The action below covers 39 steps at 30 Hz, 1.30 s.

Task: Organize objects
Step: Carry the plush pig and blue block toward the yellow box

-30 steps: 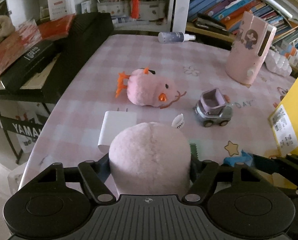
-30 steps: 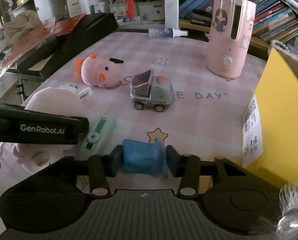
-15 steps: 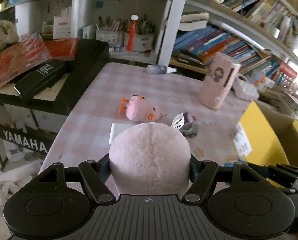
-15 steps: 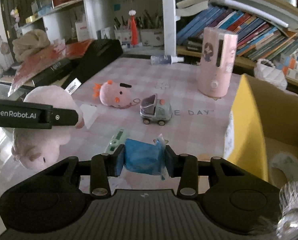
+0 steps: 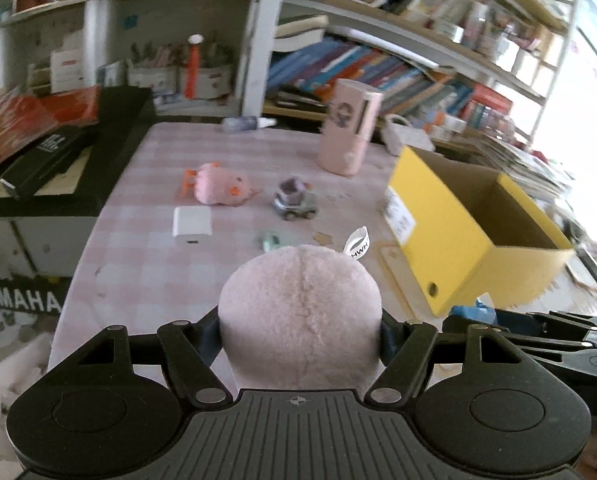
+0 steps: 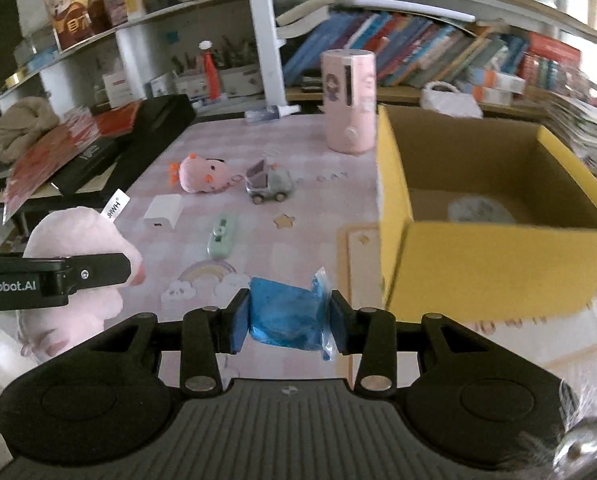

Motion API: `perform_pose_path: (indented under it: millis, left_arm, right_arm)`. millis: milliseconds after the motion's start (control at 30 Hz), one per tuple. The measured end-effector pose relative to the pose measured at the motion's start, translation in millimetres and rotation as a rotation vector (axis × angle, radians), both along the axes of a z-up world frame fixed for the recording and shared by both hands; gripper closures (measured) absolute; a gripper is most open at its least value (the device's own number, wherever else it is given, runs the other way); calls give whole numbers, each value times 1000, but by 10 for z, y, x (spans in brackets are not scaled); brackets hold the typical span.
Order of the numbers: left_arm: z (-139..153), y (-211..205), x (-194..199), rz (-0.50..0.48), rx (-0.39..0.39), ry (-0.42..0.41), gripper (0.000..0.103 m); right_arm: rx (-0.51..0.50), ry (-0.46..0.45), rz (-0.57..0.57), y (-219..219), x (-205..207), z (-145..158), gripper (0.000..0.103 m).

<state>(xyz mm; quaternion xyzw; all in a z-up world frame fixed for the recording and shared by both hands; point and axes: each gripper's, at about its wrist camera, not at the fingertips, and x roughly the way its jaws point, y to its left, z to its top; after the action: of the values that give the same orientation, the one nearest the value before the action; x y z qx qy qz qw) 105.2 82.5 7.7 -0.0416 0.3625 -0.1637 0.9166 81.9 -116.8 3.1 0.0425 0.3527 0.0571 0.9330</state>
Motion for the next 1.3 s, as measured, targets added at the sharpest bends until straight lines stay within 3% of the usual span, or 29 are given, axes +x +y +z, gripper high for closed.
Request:
perform_pose_path:
  millis: [367,867,1133,1300]
  left_arm:
    - [-48,-237,-398,-184,24,7,31]
    - [-68,-1099,-638,-508,50,-16,31]
    - [-36,-1500,-684,-622,68,-49,31]
    - [51,-1660,-607,-636,56,-94,31]
  right_arm:
    - [42,19,-173,-123,-739,-97,66]
    - [70,67,-501,-770,-1464,-214,66]
    - [103,76,-639,-1137,-1604,-238,66]
    - [116,73,-664,-1310,-1502,-215,66]
